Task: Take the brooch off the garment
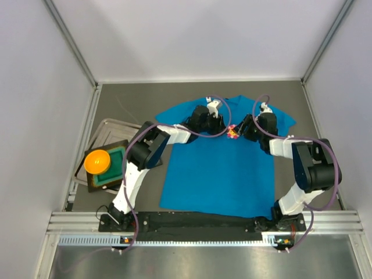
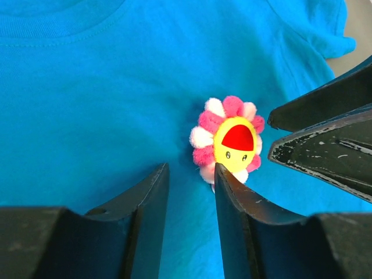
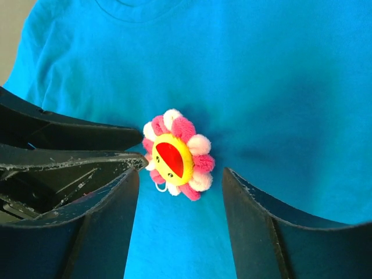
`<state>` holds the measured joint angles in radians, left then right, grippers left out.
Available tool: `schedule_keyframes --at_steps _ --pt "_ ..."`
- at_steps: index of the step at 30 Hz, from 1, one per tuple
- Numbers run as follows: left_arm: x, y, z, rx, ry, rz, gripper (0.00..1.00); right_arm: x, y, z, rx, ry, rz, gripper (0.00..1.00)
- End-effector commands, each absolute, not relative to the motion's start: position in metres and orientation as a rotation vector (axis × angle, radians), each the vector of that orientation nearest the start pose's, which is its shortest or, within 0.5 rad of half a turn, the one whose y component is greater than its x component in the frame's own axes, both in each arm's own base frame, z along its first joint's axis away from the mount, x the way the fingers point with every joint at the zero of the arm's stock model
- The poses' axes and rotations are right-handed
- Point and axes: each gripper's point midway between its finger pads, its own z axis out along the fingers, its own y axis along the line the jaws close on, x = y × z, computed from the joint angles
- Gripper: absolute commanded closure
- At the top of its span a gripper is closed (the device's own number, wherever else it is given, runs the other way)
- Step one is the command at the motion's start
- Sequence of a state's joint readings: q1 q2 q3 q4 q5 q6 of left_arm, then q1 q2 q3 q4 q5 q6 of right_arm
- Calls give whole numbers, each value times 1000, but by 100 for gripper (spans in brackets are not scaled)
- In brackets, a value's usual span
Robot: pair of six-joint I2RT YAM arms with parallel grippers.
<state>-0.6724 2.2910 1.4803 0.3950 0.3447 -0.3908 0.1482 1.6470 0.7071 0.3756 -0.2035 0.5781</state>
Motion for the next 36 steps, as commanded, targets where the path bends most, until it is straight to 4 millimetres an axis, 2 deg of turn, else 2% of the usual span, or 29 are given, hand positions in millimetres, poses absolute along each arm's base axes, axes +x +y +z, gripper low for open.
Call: schedule_keyframes --at_steps 1,3,6,7,9,10,12,15,18,22,28,32,33,36 --pt "433 -446 58 537 1994 -1037 58 421 123 69 316 2106 679 43" --pt "433 -445 62 545 1979 -1027 58 421 125 68 315 2110 695 43" --pt "432 -443 70 586 1950 -940 51 421 131 70 311 2097 741 43" --pt "430 -441 69 593 1949 -918 44 421 133 70 308 2097 755 44" --pt "433 -437 84 587 1908 -879 38 420 135 72 303 2087 771 44" --pt "430 -433 82 587 1907 -865 33 420 136 74 298 2081 781 44" --pt "430 -433 95 602 1850 -848 32 421 139 81 286 2050 808 44" --pt "422 -435 98 654 1812 -839 32 420 141 87 287 2023 834 44" --pt "417 -438 97 709 1782 -802 38 421 141 84 292 2033 840 44" --pt "413 -442 95 762 1761 -747 41 421 147 86 293 2019 883 44" --pt "405 -453 91 846 1713 -715 29 424 147 83 320 2020 911 44" --pt "407 -459 83 877 1705 -657 26 425 146 83 327 2018 917 44" --pt "414 -457 85 856 1705 -617 27 425 147 82 326 2018 921 44" --pt "425 -455 84 806 1716 -558 36 424 145 83 334 2014 921 44"
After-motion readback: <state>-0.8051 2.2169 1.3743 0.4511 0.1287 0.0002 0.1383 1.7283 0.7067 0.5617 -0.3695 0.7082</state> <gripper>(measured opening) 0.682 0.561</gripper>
